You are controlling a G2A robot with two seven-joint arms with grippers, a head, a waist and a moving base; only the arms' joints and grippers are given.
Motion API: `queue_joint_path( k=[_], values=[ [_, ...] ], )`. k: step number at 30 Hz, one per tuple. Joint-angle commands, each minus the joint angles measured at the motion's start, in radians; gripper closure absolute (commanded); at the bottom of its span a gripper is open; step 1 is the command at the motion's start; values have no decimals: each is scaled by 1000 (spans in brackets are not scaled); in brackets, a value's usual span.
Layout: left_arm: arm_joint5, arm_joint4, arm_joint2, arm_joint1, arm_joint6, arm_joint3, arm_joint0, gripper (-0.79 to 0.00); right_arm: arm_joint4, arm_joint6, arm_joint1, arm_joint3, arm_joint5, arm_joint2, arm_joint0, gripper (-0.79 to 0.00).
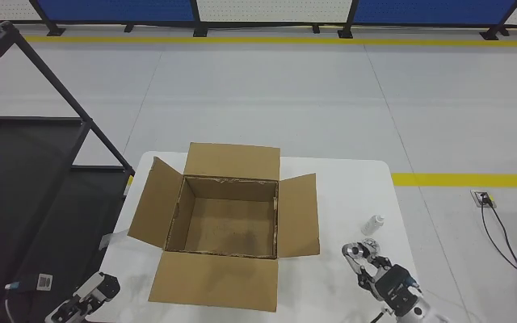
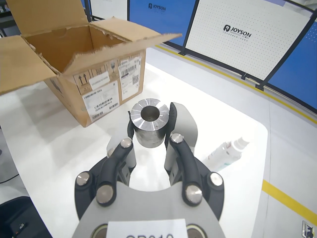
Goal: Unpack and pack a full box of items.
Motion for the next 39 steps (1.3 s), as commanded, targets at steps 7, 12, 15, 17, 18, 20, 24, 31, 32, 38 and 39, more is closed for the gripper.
queue_joint_path(
  k=[7, 12, 15, 17, 18, 20, 24, 31, 32, 38, 39],
  values=[
    [0, 0, 0, 0, 0, 0, 0, -785, -16, 142, -10, -190, 118, -26, 12, 0],
    [0, 0, 0, 0, 0, 0, 0, -785, -22, 249, -19, -263, 147, -99, 66, 0],
    [0, 0, 0, 0, 0, 0, 0, -785, -59, 320, -27, -285, 177, -159, 118, 0],
    [0, 0, 0, 0, 0, 0, 0, -785, -62, 370, -34, -283, 180, -211, 164, 0],
    [0, 0, 0, 0, 0, 0, 0, -785, -69, 394, -38, -279, 186, -237, 191, 0],
    [0, 0, 0, 0, 0, 0, 0, -785, -67, 431, -48, -263, 192, -296, 244, 0],
    [0, 0, 0, 0, 0, 0, 0, -785, -74, 450, -57, -244, 181, -355, 291, 0],
    [0, 0, 0, 0, 0, 0, 0, -785, -74, 450, -57, -244, 181, -355, 291, 0],
    [0, 0, 0, 0, 0, 0, 0, -785, -74, 450, -57, -244, 181, -355, 291, 0],
    [0, 0, 0, 0, 0, 0, 0, -785, -74, 450, -57, -244, 181, -355, 291, 0],
    [0, 0, 0, 0, 0, 0, 0, -785, -74, 450, -57, -244, 181, -355, 291, 0]
  ],
)
